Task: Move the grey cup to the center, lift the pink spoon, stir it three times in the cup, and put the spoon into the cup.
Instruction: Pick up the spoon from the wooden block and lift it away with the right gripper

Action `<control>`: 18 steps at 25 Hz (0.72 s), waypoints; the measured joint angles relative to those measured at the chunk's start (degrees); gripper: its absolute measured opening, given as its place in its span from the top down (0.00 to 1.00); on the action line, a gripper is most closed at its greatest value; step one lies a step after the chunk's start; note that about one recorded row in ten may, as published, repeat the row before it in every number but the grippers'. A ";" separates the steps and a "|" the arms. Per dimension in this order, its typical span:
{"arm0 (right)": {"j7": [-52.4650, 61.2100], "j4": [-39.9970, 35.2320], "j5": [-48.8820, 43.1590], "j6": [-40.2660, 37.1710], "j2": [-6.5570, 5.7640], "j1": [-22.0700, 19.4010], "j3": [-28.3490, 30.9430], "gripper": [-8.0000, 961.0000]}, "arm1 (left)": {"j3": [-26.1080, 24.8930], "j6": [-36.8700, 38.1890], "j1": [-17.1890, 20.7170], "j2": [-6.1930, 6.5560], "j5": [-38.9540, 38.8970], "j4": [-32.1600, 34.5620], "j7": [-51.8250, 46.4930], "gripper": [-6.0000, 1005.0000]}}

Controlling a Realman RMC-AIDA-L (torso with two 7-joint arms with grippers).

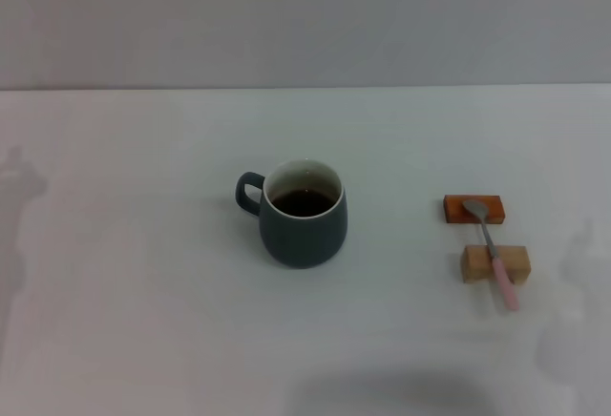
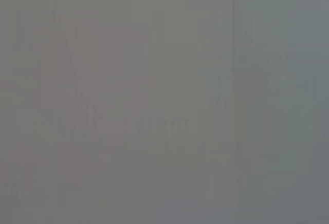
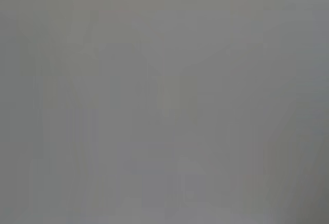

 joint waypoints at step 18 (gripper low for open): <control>0.63 7.72 7.45 5.90 -6.29 0.73 -17.72 0.63 | -4.15 -0.83 -0.60 0.15 0.03 -0.19 2.65 0.99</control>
